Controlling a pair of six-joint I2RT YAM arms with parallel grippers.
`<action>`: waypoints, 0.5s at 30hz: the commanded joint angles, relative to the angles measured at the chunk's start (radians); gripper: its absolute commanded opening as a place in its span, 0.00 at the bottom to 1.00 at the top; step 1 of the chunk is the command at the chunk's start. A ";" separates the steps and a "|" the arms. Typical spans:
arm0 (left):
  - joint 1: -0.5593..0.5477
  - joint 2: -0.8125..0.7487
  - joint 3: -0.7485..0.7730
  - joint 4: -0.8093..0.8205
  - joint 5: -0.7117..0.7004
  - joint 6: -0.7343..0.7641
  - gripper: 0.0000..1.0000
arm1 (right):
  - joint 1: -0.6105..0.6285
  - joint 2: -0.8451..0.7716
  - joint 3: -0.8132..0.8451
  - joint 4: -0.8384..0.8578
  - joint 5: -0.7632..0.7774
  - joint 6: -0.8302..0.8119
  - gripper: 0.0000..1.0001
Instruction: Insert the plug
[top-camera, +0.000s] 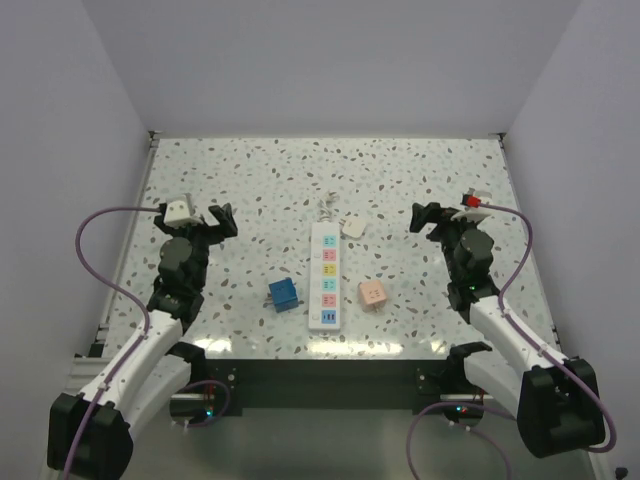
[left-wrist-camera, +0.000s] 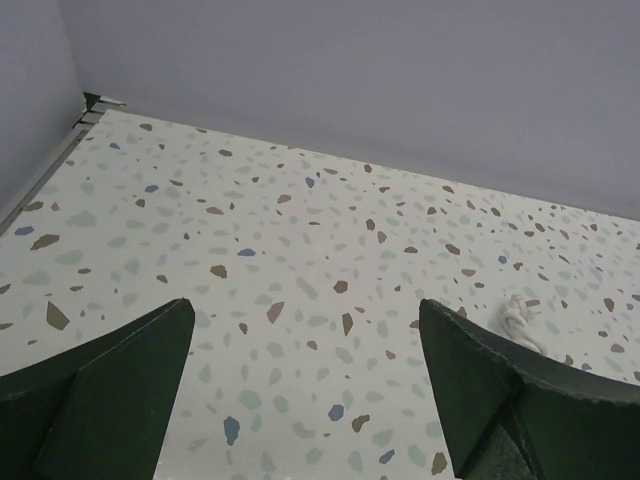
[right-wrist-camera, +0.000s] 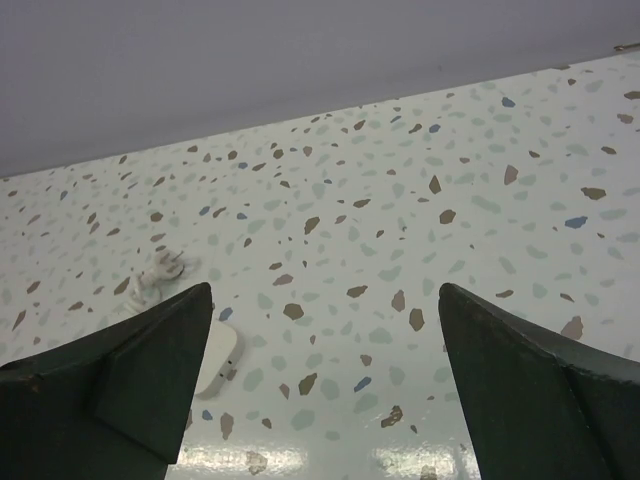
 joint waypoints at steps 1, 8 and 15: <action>-0.003 0.010 0.021 0.003 -0.038 -0.019 1.00 | 0.001 -0.011 0.042 -0.002 -0.001 -0.006 0.99; -0.003 -0.037 -0.007 -0.013 -0.072 -0.009 1.00 | 0.001 0.004 0.061 -0.027 -0.033 -0.009 0.99; -0.003 -0.048 -0.028 0.012 -0.032 0.004 1.00 | 0.065 0.139 0.171 -0.102 -0.125 -0.050 0.99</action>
